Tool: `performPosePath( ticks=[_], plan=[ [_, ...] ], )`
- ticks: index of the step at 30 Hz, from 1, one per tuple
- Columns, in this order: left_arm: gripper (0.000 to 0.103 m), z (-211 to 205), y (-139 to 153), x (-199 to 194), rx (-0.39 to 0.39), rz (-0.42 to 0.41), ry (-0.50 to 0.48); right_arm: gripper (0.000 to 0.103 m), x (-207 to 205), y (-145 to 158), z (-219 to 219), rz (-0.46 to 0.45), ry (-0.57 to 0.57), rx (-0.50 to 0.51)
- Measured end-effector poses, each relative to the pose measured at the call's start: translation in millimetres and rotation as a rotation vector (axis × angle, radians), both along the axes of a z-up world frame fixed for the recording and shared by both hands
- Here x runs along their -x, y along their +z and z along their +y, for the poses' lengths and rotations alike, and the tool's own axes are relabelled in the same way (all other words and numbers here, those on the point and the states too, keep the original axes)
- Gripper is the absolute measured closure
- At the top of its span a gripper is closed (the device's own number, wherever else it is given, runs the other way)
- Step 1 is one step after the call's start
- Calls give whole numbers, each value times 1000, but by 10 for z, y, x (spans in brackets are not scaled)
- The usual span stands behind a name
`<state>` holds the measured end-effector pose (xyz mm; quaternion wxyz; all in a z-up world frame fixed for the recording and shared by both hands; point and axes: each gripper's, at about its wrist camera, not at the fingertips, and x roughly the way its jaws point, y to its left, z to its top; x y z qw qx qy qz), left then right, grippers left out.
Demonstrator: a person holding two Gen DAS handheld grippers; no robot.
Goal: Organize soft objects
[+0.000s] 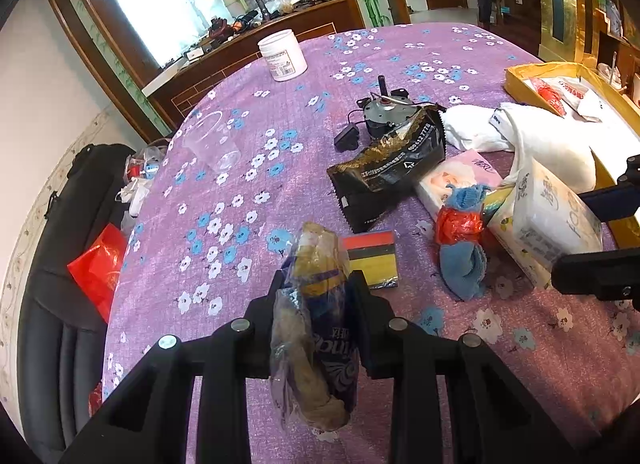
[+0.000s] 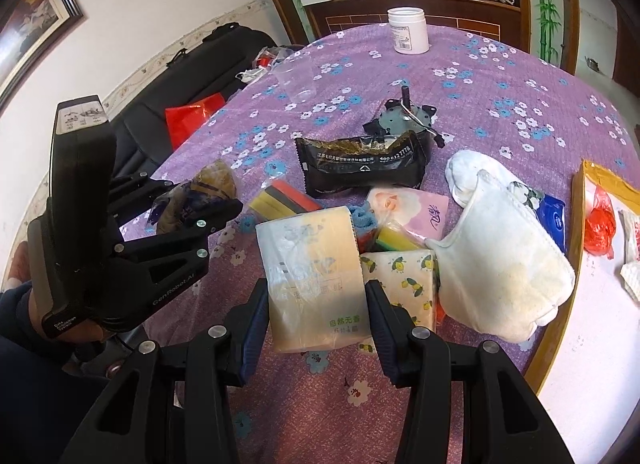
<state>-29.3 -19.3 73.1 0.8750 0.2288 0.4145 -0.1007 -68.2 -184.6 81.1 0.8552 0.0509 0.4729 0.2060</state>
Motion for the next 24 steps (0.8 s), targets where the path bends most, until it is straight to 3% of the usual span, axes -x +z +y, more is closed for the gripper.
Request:
performPosePath(
  ticks=[24],
  plan=[
    [74, 214, -61, -87, 0, 35, 81, 51, -131, -24, 219, 22, 51, 76]
  ],
)
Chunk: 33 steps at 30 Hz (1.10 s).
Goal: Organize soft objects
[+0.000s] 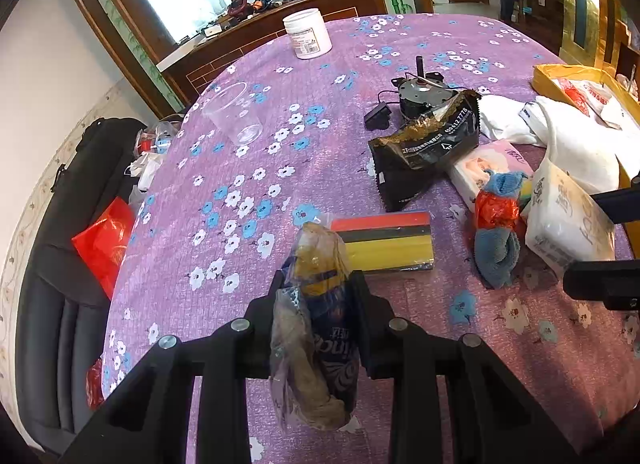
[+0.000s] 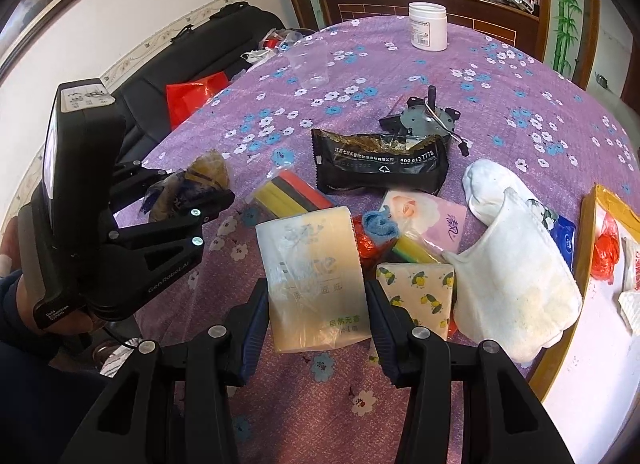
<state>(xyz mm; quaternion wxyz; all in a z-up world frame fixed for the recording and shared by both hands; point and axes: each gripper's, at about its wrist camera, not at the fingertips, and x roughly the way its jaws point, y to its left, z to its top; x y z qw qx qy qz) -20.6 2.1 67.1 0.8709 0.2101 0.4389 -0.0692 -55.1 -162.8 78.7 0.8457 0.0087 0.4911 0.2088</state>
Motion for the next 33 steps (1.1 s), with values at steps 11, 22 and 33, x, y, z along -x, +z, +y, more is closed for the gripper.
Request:
performPosePath(
  ticks=[11, 22, 33],
  plan=[
    [74, 23, 5, -30, 14, -3, 5, 51, -73, 17, 25, -22, -28, 142],
    [74, -17, 78, -16, 16, -26, -9, 52, -82, 16, -66, -27, -64, 191],
    [74, -55, 100, -10, 19, -28, -26, 52, -51, 14, -88, -27, -79, 200]
  ],
)
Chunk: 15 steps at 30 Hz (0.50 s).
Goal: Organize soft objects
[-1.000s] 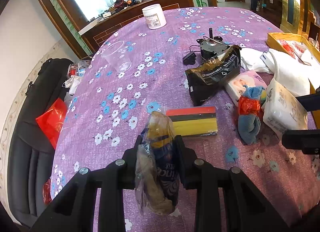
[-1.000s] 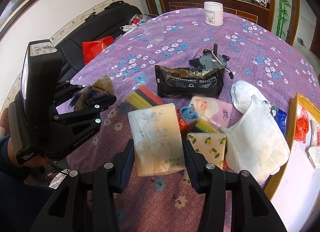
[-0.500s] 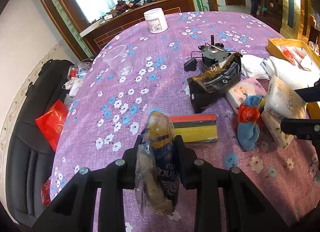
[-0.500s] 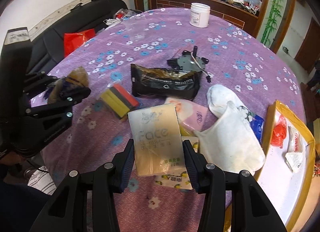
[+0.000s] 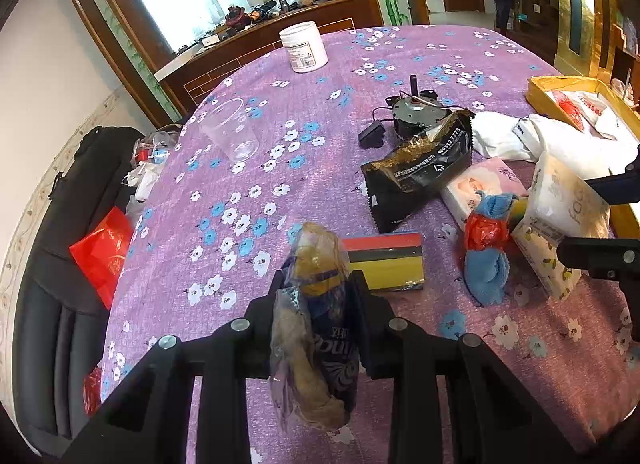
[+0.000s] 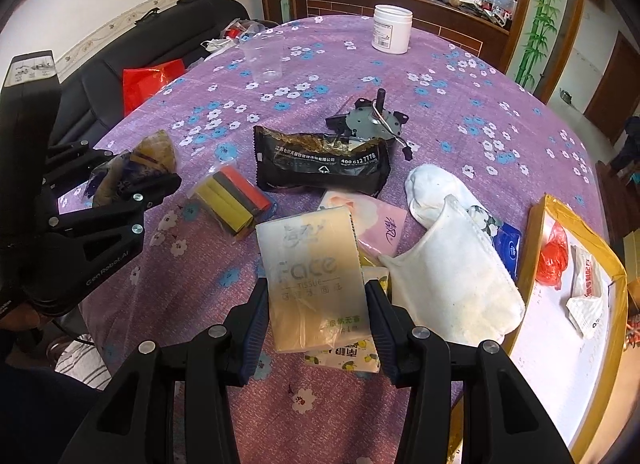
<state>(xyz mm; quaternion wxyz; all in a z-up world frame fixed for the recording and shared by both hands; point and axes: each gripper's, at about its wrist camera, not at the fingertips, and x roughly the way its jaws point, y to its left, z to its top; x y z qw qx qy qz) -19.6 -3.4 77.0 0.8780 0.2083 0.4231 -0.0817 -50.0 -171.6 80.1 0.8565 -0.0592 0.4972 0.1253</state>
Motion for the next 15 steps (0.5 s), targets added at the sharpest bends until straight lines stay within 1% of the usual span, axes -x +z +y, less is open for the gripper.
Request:
performPosePath(
  ticks=[9, 15],
  plan=[
    [74, -73, 23, 23, 3, -5, -23, 52, 49, 15, -42, -10, -19, 24],
    [74, -147, 41, 28, 2, -8, -42, 52, 96, 57, -109, -38, -47, 60]
  ],
)
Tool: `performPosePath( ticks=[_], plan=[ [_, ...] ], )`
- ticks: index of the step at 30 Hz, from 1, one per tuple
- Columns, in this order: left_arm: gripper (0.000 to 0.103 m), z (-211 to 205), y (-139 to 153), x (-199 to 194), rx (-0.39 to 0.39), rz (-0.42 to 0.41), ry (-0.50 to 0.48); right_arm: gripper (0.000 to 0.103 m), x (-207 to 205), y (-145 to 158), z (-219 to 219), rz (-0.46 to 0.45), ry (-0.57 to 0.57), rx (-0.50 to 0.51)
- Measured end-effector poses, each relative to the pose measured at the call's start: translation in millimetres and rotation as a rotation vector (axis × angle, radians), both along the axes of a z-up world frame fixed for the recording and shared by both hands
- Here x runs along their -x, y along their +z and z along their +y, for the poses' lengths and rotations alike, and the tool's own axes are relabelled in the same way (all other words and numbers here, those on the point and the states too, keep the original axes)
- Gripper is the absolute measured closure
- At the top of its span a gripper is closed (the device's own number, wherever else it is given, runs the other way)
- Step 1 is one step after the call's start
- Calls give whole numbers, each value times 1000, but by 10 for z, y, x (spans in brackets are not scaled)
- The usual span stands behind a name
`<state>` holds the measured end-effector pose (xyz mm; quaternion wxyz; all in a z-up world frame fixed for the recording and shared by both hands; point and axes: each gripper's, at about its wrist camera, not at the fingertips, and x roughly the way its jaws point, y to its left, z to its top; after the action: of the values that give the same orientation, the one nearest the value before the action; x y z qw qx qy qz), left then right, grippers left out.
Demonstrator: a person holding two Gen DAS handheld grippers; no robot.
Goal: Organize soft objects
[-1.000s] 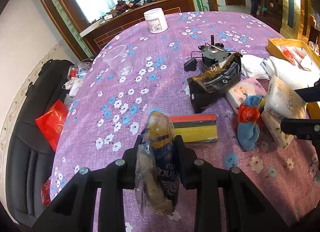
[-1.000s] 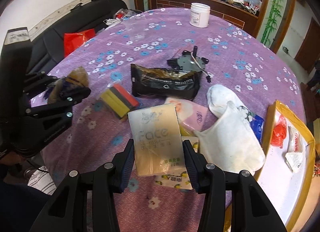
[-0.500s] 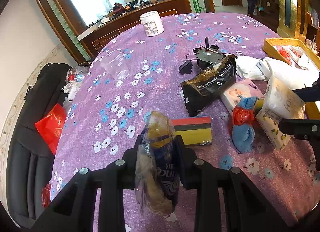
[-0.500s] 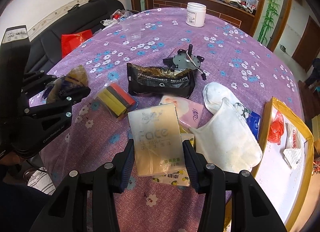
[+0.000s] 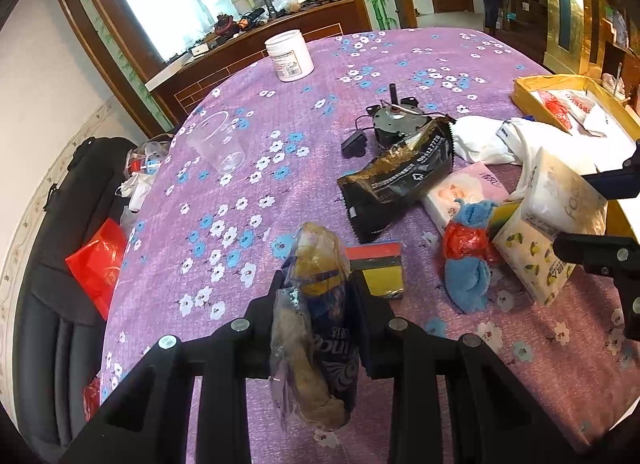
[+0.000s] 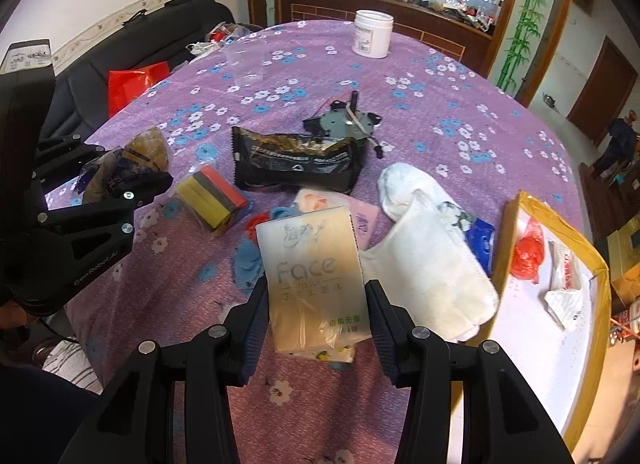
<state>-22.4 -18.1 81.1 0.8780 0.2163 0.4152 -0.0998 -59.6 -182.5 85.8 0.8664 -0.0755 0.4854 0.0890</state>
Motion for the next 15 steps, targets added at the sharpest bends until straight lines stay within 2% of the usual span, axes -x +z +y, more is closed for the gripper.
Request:
performPosePath(
  ticks=[8, 15],
  plan=[
    [74, -209, 39, 36, 5, -5, -49, 52, 82, 22, -238, -13, -69, 18],
    [74, -552, 102, 65, 20, -14, -125, 52, 204, 44, -563, -20, -155, 26]
  ],
)
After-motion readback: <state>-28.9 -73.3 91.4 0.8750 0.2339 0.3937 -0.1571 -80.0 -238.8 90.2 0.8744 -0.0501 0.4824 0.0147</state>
